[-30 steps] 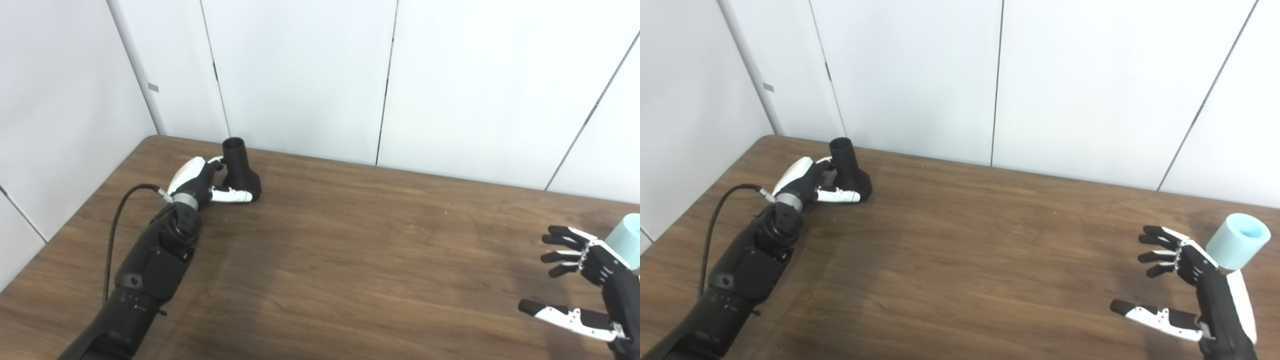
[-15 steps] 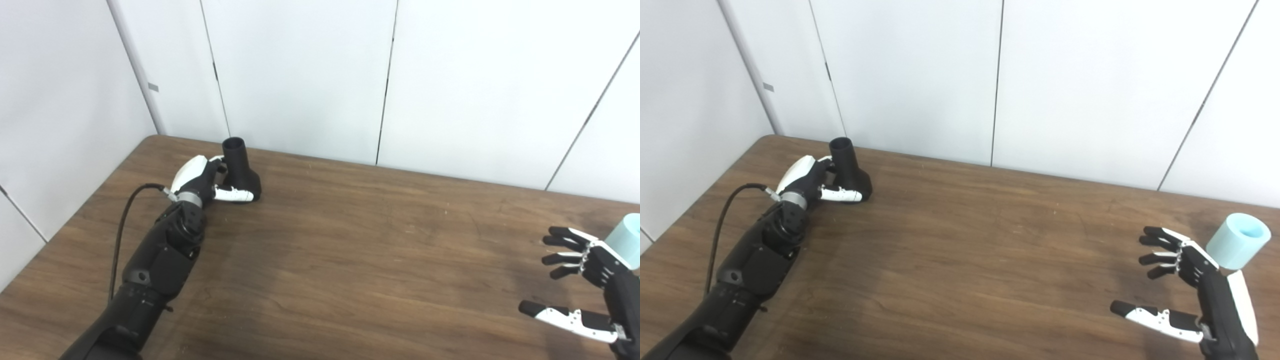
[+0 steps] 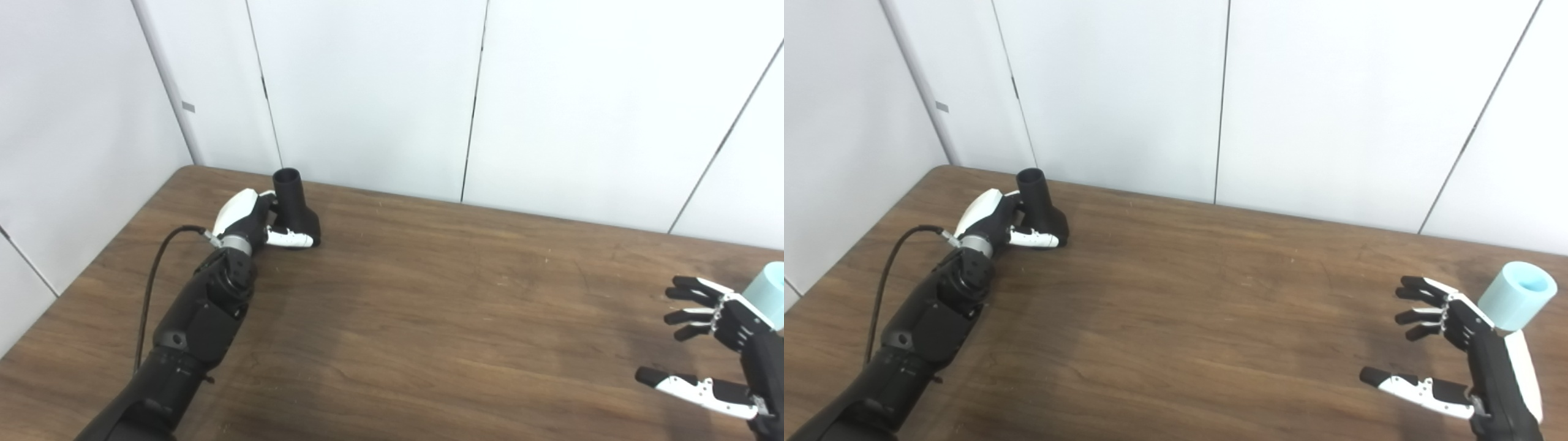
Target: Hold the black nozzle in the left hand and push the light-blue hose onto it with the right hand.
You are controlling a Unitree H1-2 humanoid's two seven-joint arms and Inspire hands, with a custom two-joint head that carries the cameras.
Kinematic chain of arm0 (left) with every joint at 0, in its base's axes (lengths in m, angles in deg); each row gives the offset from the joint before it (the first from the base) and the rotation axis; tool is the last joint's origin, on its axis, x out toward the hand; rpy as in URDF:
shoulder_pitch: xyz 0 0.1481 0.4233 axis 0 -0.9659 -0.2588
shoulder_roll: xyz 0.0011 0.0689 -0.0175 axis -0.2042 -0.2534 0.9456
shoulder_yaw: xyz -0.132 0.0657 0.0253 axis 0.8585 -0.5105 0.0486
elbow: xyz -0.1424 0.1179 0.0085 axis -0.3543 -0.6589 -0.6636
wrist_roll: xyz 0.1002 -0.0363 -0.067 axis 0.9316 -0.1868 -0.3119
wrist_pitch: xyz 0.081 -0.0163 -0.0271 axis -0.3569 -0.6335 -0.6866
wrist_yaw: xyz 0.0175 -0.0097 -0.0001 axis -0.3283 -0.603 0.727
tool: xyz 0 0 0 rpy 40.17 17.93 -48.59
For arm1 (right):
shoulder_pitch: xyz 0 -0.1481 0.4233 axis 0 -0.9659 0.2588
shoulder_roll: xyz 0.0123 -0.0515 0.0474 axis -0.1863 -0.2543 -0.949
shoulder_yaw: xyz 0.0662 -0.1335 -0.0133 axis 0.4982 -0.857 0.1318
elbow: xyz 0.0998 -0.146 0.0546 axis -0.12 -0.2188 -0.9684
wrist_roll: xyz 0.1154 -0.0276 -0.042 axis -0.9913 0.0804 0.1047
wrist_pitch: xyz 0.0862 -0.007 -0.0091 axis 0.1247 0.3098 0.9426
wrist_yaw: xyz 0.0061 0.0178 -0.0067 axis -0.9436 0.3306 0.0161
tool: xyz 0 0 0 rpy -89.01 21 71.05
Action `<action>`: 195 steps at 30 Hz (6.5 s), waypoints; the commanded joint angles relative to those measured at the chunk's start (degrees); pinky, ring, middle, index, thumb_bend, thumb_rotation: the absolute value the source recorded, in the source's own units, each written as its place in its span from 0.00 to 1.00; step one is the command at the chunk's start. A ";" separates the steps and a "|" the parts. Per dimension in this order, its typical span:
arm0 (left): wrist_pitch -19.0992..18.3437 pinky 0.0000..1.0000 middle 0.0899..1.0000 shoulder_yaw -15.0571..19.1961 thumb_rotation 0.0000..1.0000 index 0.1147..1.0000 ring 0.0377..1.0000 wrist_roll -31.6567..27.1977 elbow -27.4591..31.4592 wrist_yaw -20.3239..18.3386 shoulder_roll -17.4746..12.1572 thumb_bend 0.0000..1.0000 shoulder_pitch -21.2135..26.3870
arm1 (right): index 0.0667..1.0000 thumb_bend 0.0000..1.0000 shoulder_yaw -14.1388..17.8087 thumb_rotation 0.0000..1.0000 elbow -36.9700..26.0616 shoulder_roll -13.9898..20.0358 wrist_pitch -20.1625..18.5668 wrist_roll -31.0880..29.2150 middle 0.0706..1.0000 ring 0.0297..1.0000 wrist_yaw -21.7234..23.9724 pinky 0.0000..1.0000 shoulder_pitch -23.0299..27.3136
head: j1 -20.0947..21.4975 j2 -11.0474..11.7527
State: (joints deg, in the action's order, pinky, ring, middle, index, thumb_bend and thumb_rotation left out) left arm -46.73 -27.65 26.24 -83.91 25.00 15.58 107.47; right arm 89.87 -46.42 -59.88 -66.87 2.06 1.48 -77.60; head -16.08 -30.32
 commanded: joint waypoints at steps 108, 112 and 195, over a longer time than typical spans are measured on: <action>22.23 0.97 0.44 -32.71 0.00 0.41 0.60 11.42 10.44 -18.63 8.11 0.53 -1.45 | 0.79 0.87 2.39 0.16 -17.62 19.28 -34.54 23.90 0.80 0.65 25.84 0.49 22.25 | 33.42 -2.69; 24.81 0.97 0.46 -31.47 0.00 0.40 0.61 10.34 9.10 -17.59 6.87 0.52 -1.92 | 0.83 0.89 5.84 0.15 -14.47 19.65 -34.55 31.74 0.91 0.77 41.98 0.56 28.35 | 38.07 -1.20; 32.33 0.95 0.43 -29.95 0.00 0.42 0.59 9.52 7.79 -13.31 3.54 0.53 -5.07 | 0.77 0.86 -11.30 0.08 31.71 22.34 -32.05 31.71 0.74 0.69 14.87 0.57 35.89 | 41.84 1.35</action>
State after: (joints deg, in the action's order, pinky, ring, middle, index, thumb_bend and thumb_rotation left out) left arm -13.24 -54.30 31.75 -73.70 17.98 21.54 106.83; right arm 78.38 -14.30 -39.16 -100.22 33.57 18.66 -44.50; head 25.75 -28.92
